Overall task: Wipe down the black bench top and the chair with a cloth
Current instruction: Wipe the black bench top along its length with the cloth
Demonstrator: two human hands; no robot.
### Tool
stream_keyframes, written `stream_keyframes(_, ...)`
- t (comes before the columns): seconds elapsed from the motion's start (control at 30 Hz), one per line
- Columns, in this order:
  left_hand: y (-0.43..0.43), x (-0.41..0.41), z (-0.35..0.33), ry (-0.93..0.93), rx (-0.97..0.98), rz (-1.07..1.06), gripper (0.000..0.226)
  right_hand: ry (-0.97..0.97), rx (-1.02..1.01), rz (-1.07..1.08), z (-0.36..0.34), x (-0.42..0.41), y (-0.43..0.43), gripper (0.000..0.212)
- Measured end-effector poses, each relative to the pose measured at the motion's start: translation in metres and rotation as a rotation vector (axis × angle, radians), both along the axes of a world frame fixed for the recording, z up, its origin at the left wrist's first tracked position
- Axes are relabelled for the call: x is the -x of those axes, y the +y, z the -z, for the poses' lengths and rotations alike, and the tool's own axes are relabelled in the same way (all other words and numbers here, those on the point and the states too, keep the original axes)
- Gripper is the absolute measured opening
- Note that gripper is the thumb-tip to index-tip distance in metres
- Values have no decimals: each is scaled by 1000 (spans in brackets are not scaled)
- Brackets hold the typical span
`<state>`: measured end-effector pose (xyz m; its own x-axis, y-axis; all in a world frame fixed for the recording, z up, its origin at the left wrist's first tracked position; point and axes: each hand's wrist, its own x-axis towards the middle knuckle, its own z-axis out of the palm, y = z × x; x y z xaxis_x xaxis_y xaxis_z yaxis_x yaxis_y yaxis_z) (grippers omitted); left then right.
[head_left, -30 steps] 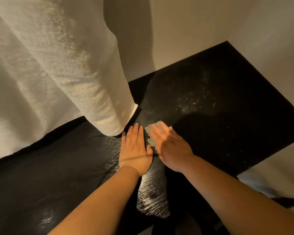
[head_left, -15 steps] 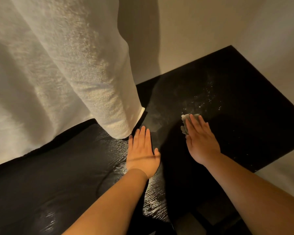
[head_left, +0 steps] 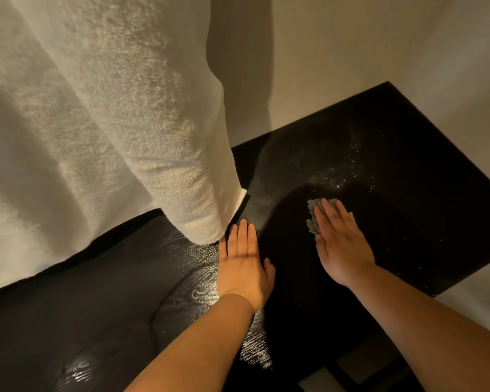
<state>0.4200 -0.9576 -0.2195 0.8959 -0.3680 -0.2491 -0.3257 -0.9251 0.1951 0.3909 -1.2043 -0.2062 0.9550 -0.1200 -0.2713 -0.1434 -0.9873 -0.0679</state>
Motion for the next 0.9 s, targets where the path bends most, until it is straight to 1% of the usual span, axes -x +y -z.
stream_keyframes(0.17,-1,0,-3,-3,19,-9,90,-4,9,-6,-1,0,-1,67)
stream_keyframes(0.3,1,1,0,6,15,-2,90,19,6,63,-5,2,16,68)
stream_keyframes(0.37,3,1,1,0,31,5,89,51,-41,-31,-10,11,37,69)
stream_keyframes(0.43,4,2,1,-15,44,6,88,69,-73,-230,-13,21,58,68)
stream_keyframes(0.47,3,2,1,-22,48,3,87,76,-93,-309,-14,20,59,67)
stream_keyframes(0.53,2,3,1,-28,47,-7,87,70,-98,-386,-8,2,45,65)
stream_keyframes(0.57,1,3,0,-32,45,-12,87,52,-81,-381,-5,-12,34,65)
stream_keyframes(0.6,1,3,-1,-35,41,-15,88,22,-60,-326,-3,-27,22,68)
stream_keyframes(0.7,-1,4,-3,-60,5,-26,89,-31,-43,-22,-4,-61,11,68)
stream_keyframes(0.73,-2,4,-4,-61,-6,-39,90,-43,-61,18,-5,-66,21,69)
stream_keyframes(0.77,-2,5,-4,-55,-14,-53,92,-72,-89,-3,-4,-66,34,69)
stream_keyframes(0.87,-4,5,-2,-44,-31,-68,95,-152,-144,-251,5,-45,61,66)
stream_keyframes(0.9,-4,4,-1,-35,-37,-67,96,-154,-148,-293,7,-38,61,66)
